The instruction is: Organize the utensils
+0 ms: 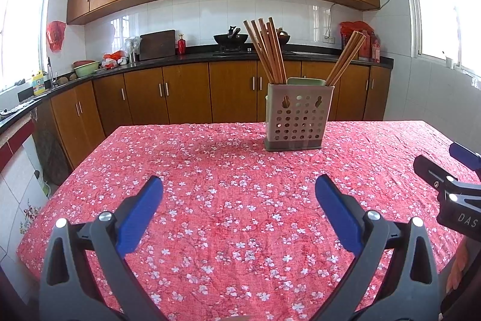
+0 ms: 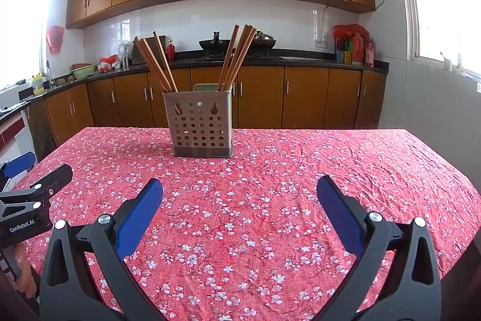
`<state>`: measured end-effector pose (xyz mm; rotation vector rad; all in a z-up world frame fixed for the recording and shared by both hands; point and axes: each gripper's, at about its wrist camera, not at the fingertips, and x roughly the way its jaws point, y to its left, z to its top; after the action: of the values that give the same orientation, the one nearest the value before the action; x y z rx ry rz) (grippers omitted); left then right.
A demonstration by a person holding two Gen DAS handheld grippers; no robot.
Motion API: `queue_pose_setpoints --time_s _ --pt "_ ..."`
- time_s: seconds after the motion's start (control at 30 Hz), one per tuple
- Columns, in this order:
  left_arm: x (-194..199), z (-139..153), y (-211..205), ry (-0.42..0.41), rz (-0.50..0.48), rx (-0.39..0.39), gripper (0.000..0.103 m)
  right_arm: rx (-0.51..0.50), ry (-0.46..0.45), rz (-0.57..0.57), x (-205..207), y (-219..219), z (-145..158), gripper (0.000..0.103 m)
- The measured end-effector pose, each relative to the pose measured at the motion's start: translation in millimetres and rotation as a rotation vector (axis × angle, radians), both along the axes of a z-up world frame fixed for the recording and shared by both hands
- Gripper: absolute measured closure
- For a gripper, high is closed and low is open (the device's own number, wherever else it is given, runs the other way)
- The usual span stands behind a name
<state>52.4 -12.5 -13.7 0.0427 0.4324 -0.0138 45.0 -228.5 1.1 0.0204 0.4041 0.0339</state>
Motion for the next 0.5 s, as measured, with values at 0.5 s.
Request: queue_pose_setpoints --time_s 0.5 --pt "-0.3 -0.9 -0.9 0.000 -0.006 0.001 0.004 0.000 -0.001 -0.003 -0.4 -0.1 -0.4 0.002"
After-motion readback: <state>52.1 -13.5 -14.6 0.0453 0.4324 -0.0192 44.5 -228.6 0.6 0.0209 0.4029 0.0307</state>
